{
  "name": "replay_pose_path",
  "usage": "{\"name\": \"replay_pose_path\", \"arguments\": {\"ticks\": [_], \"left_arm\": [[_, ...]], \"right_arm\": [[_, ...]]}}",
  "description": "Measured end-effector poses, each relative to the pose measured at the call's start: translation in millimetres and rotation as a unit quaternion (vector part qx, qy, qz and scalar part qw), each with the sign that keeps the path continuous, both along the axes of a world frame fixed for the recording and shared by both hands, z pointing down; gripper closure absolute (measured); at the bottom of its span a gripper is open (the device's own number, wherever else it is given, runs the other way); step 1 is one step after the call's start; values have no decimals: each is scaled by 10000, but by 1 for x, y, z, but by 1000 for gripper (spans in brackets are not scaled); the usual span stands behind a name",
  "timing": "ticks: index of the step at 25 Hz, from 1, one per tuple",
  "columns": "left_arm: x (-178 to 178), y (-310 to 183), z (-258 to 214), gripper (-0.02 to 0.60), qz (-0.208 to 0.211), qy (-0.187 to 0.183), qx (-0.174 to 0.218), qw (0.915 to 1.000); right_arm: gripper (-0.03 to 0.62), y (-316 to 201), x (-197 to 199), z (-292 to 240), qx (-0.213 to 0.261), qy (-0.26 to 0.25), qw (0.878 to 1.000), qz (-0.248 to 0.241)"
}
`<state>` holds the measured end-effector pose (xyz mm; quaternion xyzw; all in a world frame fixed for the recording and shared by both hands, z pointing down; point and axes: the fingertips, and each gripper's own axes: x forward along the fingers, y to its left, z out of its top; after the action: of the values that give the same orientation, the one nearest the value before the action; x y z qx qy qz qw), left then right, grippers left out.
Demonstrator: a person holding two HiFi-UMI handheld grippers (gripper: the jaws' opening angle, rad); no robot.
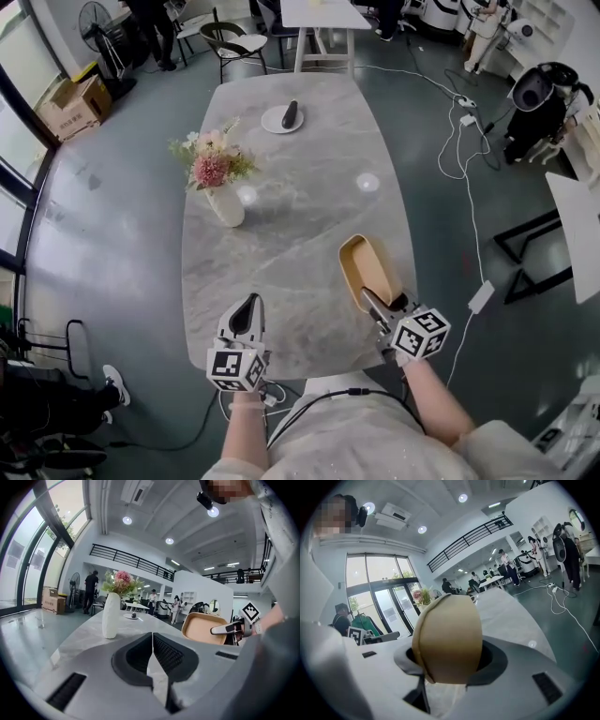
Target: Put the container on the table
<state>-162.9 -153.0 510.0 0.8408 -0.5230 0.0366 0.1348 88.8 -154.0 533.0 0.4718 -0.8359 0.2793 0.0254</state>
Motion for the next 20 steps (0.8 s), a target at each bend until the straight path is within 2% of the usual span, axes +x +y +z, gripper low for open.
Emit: {"name": "replay_pose_path", "arguments": {"ticks": [10,15,20], "left_arm": [[0,-50,6,571,-69,-28,-122,9999],[6,-65,15,571,-89,6,-214,9997],[7,-76,18,571,-166,56,-282,9994]], "right_arm": [[382,-66,-21,24,-594,-403,9972,-186],[382,-94,-26,36,-944,-911,9913,-62],[382,-116,-36,42,-1320,-1539,9792,87]]}}
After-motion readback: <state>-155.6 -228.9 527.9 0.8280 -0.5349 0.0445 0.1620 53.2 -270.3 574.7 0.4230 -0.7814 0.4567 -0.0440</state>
